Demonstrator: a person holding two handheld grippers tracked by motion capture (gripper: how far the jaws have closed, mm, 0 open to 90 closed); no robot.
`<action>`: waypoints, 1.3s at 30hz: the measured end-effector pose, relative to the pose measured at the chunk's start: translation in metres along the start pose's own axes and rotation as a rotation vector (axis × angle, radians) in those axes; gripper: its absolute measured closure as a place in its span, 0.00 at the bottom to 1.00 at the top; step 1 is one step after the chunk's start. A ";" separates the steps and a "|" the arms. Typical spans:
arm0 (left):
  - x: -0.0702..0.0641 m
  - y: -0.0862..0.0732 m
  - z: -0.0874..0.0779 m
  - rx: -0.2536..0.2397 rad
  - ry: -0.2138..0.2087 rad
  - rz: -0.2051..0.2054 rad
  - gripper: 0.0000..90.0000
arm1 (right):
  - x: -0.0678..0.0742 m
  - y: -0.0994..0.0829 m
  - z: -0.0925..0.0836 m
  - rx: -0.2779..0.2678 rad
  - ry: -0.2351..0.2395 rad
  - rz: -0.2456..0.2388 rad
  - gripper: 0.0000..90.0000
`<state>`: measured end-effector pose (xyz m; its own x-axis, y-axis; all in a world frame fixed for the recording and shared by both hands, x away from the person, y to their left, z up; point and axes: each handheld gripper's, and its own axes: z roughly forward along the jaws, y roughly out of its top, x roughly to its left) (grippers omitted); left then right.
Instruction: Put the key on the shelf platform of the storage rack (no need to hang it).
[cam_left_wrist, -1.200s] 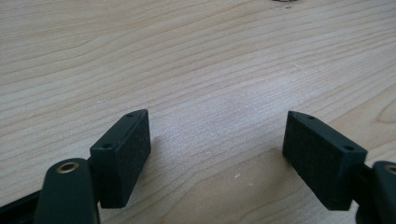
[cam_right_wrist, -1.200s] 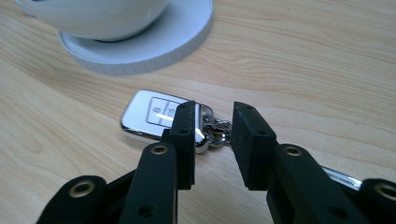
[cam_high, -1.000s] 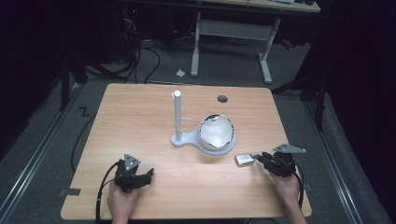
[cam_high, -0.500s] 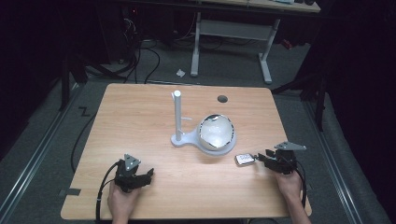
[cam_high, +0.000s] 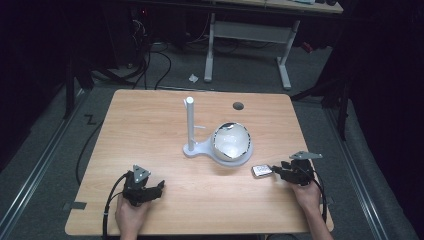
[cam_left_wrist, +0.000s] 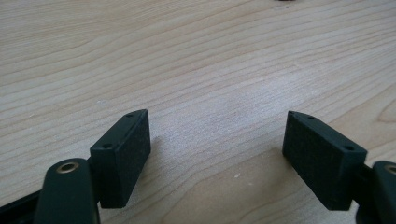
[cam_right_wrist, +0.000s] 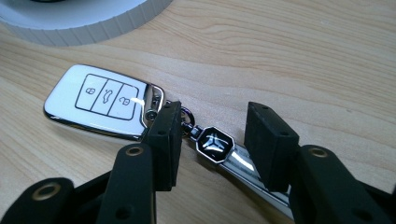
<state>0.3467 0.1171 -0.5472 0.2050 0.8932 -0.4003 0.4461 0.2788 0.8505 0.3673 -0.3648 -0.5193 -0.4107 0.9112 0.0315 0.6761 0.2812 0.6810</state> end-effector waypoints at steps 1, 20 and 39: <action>0.000 0.000 0.000 0.001 0.000 0.001 0.27 | 0.000 0.000 0.001 0.005 0.000 -0.001 0.65; 0.000 0.000 0.000 0.000 0.000 0.000 0.27 | 0.003 -0.003 -0.001 -0.005 -0.010 -0.054 0.80; 0.000 0.000 0.000 0.000 0.000 0.000 0.27 | 0.006 0.003 -0.023 -0.093 0.021 -0.030 0.81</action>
<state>0.3467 0.1171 -0.5472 0.2051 0.8931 -0.4003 0.4462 0.2786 0.8504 0.3525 -0.3659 -0.5002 -0.4430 0.8962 0.0251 0.6041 0.2778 0.7469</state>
